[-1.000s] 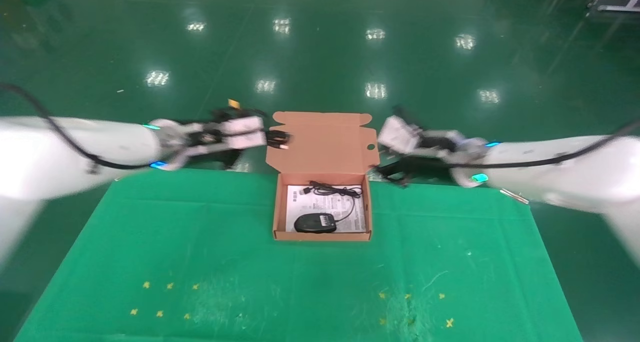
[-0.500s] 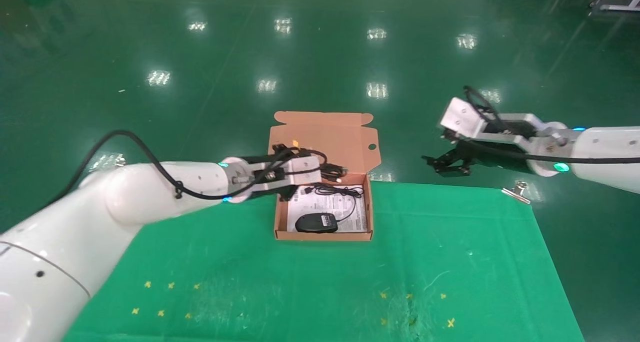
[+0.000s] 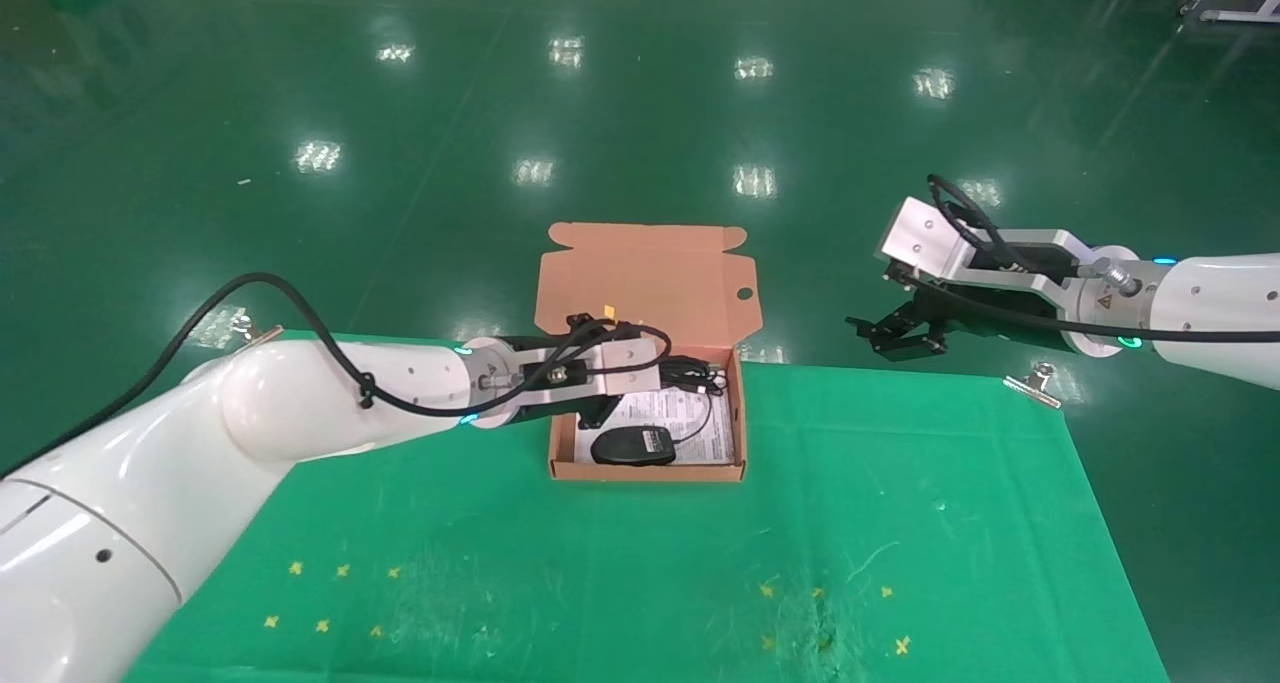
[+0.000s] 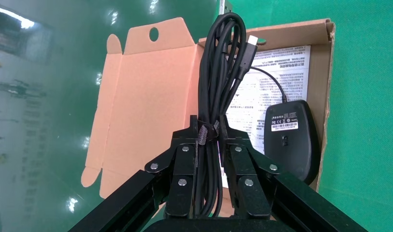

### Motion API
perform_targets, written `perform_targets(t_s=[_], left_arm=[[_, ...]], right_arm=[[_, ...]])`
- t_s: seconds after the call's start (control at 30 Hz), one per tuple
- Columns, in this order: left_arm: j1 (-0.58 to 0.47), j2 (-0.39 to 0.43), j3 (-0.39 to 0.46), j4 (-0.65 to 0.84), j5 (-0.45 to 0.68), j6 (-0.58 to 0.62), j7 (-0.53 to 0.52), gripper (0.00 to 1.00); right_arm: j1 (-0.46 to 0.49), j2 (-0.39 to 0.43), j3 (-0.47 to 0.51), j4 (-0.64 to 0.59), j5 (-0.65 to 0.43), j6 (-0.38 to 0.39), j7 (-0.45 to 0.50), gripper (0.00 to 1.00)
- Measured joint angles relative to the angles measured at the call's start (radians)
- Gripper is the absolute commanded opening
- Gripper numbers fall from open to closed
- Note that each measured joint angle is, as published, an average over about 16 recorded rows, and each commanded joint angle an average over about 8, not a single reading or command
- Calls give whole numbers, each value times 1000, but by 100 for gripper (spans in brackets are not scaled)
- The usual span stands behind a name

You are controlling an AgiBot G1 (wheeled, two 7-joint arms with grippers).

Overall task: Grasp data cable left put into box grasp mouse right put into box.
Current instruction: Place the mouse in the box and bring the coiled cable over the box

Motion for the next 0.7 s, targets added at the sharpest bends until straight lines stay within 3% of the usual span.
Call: perform_targets(t_s=[0.37,0.7], left_arm=[[-5,-22,-1,-27,-12,1,-11,100],[-73,-52,-14,-41,-21,-25,-40,100]], right_arm=[[11,1,5,6,0,4,-2,100],[75,11,2,26,-49,-1,-39,100]])
